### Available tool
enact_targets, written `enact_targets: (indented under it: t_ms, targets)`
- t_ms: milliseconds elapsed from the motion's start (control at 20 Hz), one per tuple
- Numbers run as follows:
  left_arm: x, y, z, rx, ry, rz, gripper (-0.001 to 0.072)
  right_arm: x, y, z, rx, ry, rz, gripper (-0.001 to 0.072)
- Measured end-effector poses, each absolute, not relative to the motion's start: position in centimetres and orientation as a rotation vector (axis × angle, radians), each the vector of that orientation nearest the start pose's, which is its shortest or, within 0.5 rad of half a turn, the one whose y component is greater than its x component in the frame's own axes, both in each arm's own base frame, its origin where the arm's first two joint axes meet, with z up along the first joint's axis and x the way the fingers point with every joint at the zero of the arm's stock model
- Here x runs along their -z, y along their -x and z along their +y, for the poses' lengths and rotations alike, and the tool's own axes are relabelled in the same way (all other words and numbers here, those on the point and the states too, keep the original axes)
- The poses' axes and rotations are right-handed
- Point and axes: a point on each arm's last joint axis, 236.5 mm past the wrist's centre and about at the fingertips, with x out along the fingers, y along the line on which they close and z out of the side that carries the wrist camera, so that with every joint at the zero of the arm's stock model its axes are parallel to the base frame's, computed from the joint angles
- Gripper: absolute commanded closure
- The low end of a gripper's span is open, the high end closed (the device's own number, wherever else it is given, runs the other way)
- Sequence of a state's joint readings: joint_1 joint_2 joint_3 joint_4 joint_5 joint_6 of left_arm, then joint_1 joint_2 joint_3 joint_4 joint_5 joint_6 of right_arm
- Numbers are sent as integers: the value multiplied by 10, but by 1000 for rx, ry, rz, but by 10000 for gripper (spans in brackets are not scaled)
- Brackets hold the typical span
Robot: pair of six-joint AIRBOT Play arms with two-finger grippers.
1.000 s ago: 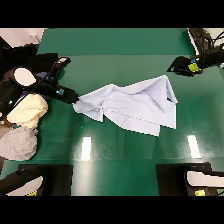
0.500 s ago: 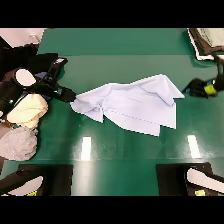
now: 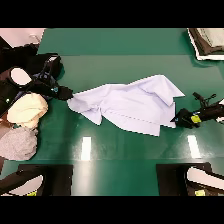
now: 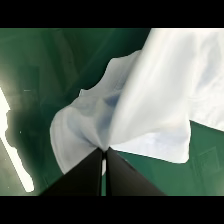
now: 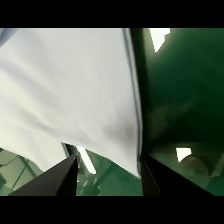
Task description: Fold the shirts.
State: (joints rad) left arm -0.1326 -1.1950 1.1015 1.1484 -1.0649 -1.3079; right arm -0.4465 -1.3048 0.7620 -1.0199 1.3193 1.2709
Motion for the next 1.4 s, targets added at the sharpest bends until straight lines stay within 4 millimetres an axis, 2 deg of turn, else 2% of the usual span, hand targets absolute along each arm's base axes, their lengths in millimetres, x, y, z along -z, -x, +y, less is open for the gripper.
enact_targets:
  t_ms: [100,150,200,250,300,350,450,550,700,900,1150,1400]
  targets:
    - [-44,-373,-135,472,92,1111,683,86,-258,11,-176,-760,1581,601]
    - [-44,-373,-135,471,94,1112,682,89,-257,11,-177,-758,1578,700]
    - [-44,-373,-135,471,97,1114,681,91,-257,12,-180,-762,1577,699]
    - [-45,-373,-136,468,101,1115,577,91,-257,13,-186,-760,1574,699]
    - [-48,-373,-135,468,101,1114,320,92,-257,14,-190,-762,1573,699]
    - [-52,-375,-135,466,99,1110,239,92,-257,14,-193,-760,1572,699]
    - [-63,-378,-130,460,93,1101,239,93,-257,14,-194,-761,1571,699]
    - [-73,-381,-116,436,105,1101,239,93,-256,15,-196,-759,1571,699]
    - [-70,-378,-86,379,183,1141,239,93,-255,15,-201,-760,1576,699]
    - [-30,-359,-61,337,398,1217,239,91,-253,15,-203,-745,1575,699]
    - [19,-343,-77,383,633,1183,240,73,-262,9,-188,-695,1491,700]
    - [40,-341,-81,383,702,1112,241,60,-267,8,-184,-677,1440,699]
